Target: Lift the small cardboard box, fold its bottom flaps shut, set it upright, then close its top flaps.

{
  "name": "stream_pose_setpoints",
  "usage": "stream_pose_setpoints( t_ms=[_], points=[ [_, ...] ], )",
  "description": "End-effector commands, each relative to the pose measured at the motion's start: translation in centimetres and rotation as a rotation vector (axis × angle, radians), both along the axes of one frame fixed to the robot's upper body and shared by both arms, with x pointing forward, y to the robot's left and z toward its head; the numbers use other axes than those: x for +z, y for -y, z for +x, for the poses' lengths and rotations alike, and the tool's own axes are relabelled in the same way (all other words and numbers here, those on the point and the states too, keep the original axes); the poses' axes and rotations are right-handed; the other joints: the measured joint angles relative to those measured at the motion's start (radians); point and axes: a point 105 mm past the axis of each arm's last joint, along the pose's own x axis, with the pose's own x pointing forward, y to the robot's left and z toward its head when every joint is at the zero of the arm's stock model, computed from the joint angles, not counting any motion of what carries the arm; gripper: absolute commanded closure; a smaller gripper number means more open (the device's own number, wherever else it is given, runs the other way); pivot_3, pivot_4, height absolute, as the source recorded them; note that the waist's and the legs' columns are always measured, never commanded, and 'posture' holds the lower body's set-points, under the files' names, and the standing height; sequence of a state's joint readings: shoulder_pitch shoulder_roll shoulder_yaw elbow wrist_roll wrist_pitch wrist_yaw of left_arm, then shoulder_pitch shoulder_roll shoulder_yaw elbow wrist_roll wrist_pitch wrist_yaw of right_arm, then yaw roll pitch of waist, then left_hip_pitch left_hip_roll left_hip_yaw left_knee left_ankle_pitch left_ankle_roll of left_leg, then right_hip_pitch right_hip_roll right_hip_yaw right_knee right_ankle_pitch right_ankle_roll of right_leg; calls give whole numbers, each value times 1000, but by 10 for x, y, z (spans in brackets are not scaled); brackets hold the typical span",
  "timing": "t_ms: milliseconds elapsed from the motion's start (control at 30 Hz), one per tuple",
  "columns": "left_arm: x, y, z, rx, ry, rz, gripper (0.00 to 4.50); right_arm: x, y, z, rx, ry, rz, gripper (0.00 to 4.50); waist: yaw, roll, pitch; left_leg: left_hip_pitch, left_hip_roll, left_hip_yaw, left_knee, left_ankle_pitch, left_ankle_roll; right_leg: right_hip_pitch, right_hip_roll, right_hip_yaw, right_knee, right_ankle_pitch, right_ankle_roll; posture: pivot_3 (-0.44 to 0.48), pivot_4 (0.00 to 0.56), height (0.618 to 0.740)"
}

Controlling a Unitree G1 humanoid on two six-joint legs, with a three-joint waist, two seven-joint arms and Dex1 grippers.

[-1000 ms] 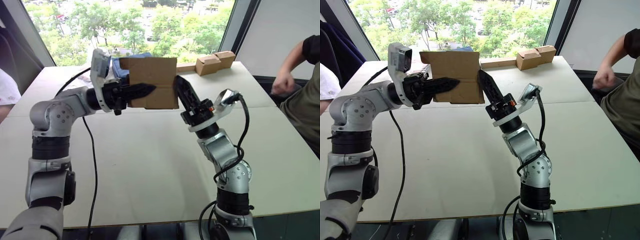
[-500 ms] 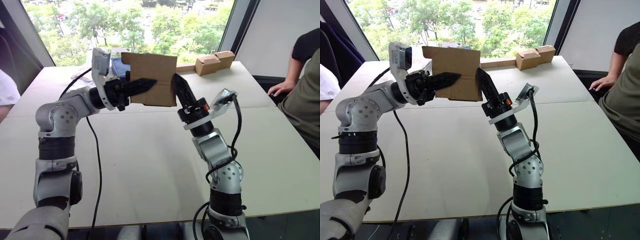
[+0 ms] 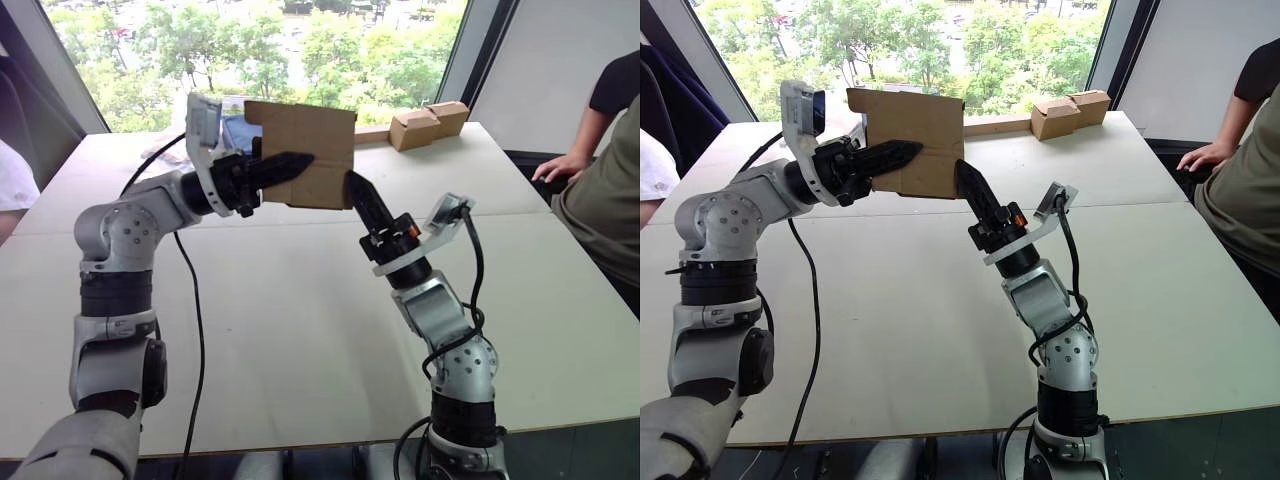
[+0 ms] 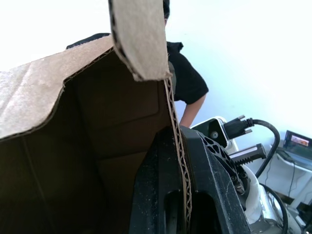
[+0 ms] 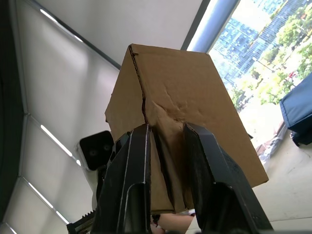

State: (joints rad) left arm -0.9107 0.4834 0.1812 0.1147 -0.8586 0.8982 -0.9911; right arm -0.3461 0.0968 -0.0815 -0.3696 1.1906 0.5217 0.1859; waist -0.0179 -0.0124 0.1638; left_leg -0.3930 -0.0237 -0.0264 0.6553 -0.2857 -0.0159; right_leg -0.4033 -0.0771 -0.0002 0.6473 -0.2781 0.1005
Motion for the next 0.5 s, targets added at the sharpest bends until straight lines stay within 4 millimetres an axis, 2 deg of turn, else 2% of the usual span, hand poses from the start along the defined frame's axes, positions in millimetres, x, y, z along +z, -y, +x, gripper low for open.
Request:
stream_pose_setpoints(
  t_ms=[33, 367, 500],
  points=[
    [16, -1, -3, 5, 68, -26, 4500, 10, -17, -19, 88, 67, -37, 3438, 0, 0, 0, 0, 0, 0, 0, 0, 0, 0, 0, 0, 0, 0, 0, 0, 150, 740],
    [15, -1, -1, 10, 64, -30, 4500, 10, -12, -23, 78, 74, -47, 3438, 1, 0, 0, 0, 0, 0, 0, 0, 0, 0, 0, 0, 0, 0, 0, 0, 150, 740],
    [14, -2, 0, 12, 59, -27, 4500, 13, -12, -28, 108, 76, -18, 4447, 1, 0, 0, 0, 0, 0, 0, 0, 0, 0, 0, 0, 0, 0, 0, 0, 150, 740]
  ],
)
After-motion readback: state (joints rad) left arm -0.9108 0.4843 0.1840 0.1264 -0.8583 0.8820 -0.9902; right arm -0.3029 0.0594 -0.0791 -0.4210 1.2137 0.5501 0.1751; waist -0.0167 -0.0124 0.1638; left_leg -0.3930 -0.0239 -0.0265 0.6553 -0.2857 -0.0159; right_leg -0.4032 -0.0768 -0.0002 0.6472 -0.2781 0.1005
